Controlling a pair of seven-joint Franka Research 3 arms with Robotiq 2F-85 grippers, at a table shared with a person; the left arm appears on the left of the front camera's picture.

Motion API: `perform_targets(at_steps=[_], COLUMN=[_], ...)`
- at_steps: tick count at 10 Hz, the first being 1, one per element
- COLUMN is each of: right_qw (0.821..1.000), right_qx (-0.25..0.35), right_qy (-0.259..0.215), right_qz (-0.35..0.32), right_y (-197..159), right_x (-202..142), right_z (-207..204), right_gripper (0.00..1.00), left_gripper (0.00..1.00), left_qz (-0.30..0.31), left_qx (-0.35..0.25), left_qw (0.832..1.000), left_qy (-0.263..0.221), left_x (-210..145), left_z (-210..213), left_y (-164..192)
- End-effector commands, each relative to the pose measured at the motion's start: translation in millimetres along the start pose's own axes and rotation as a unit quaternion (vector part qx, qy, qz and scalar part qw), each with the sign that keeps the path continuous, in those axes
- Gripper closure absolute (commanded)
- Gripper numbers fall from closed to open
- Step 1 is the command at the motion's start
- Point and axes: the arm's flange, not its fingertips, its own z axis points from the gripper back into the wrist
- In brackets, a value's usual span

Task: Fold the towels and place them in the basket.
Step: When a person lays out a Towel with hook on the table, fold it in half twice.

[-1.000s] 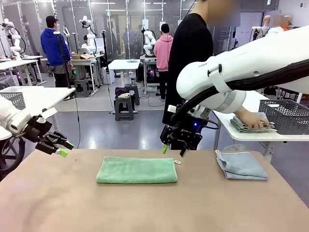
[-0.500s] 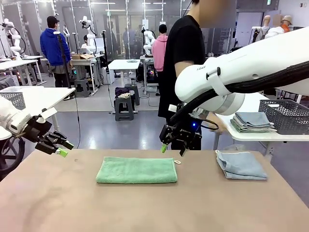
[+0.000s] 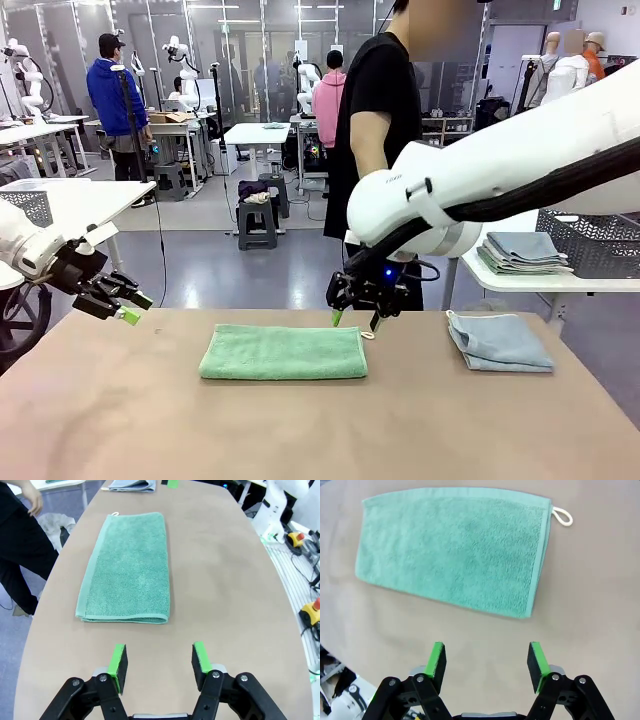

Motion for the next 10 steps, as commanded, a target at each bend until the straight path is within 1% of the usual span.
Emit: perform_targets(at_steps=[1, 3, 6, 8, 10], right_qw=[0.999, 0.997, 0.992, 0.992, 0.992], right_qx=[-0.027, -0.06, -0.093, -0.093, -0.093], right_qy=[-0.011, -0.017, -0.022, -0.012, -0.003], right_qz=[-0.025, -0.053, -0.083, -0.083, -0.087], right_y=[14.3, 21.3, 16.2, 4.8, -4.5], right_x=[20.6, 38.1, 62.8, 76.8, 80.2], right_z=[-19.4, -39.6, -64.6, -77.0, -86.7], right_gripper=[0.18, 0.18, 0.18, 0.18, 0.18], left_gripper=[0.34, 0.34, 0.34, 0.34, 0.34], left_qz=[-0.006, -0.006, -0.006, -0.006, -0.006], left_qx=[-0.002, -0.002, -0.002, -0.002, -0.002], left_qw=[1.0, 1.0, 1.0, 1.0, 1.0], left_qy=[-0.003, -0.003, -0.003, -0.003, -0.003], left_x=[-0.2, -0.2, -0.2, -0.2, -0.2], left_z=[1.2, 1.2, 1.2, 1.2, 1.2], left_y=[-0.5, -0.5, -0.5, -0.5, -0.5])
